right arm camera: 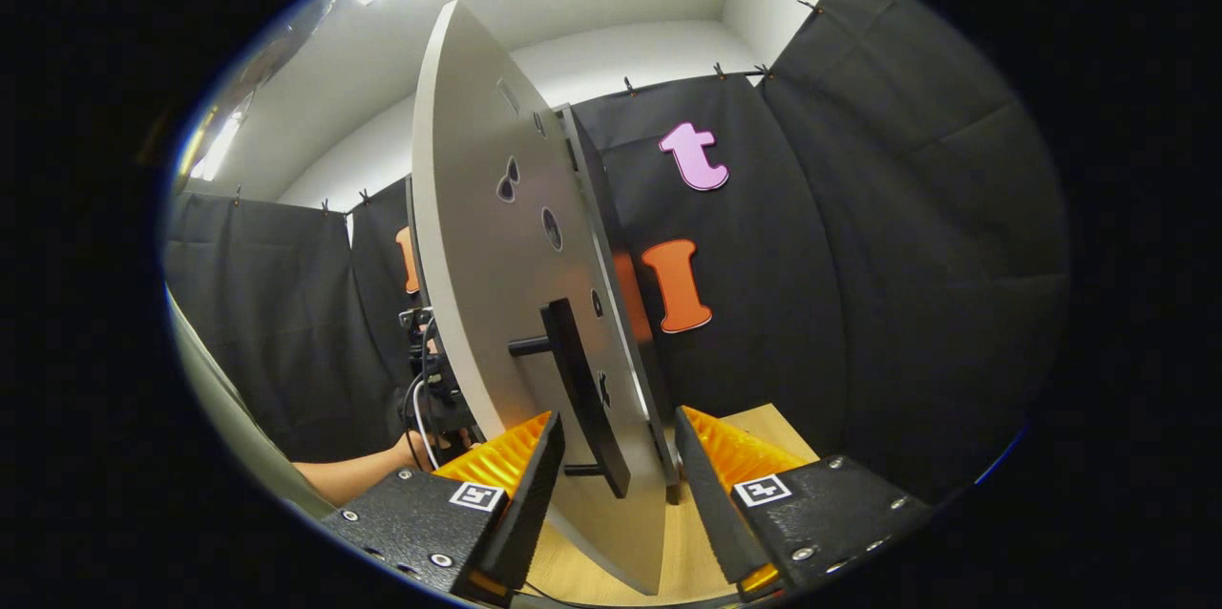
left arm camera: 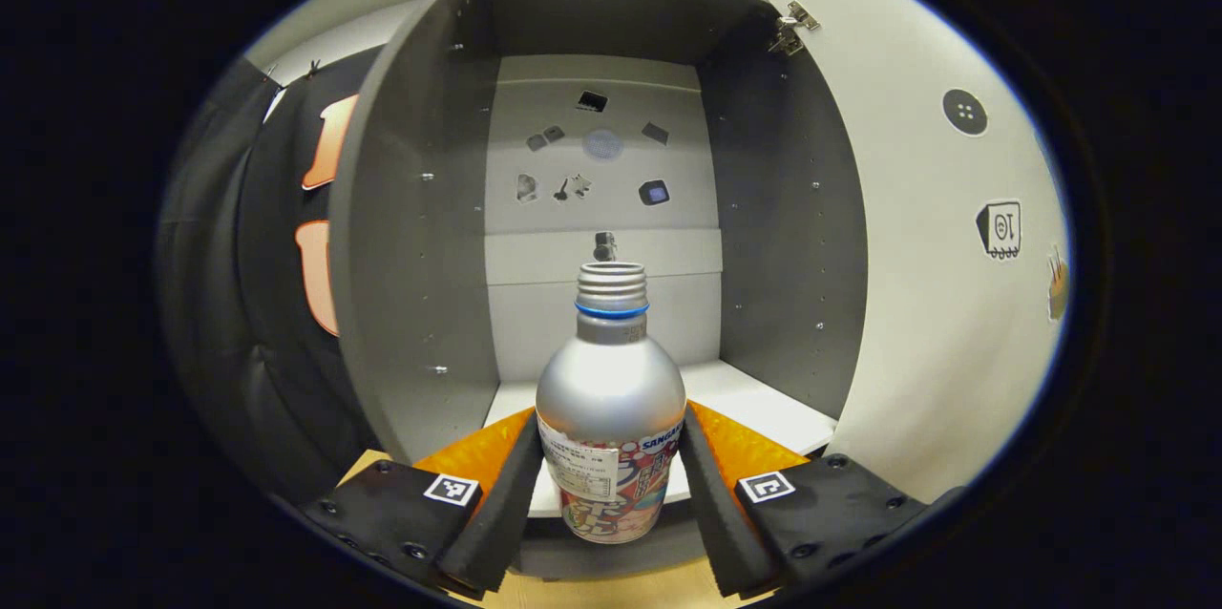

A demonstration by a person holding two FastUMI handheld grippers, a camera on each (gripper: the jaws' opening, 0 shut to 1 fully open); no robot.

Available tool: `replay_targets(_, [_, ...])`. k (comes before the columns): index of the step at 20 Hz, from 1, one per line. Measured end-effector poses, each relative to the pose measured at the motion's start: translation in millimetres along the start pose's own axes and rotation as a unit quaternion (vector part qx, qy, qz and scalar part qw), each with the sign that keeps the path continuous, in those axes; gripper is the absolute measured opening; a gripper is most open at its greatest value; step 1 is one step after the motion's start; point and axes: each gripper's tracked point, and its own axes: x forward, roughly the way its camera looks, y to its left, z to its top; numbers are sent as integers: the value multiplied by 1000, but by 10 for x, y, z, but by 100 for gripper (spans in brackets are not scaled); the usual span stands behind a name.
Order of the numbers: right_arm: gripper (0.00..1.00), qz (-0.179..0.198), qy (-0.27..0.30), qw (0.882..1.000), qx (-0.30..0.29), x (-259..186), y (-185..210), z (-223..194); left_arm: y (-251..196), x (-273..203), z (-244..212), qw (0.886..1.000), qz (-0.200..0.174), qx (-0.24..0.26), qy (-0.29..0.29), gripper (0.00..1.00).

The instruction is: Open the cabinet door with the right hand, grasp the bottle in the cabinet with the left hand and place it on the coaster, then close the cabinet door with the right hand.

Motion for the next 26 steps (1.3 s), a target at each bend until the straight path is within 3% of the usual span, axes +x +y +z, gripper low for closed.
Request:
replay_targets(1, [73,5,-1,1000,-9,-9,1,24,39,-86,-14,1000,4,1,-1,86])
replay_targets(2, [80,8,-2,1000,-18,-14,1,53,83,-171,-35,1000,10,0,-2,85])
replay_targets(3, [73,10,-4,1000,-27,-20,-8,80,123,-241,-43,1000,14,-2,-3,86])
replay_targets(12, [73,34,-16,998,-41,-48,-71,235,467,-884,-256,998,57,-32,-3,86])
replay_targets(15, [73,45,-13,998,-40,-30,-97,244,580,-1111,-446,996,85,-37,2,82])
replay_targets(26, [73,92,5,995,-26,18,-193,157,804,-1885,-1391,979,184,-51,66,86])
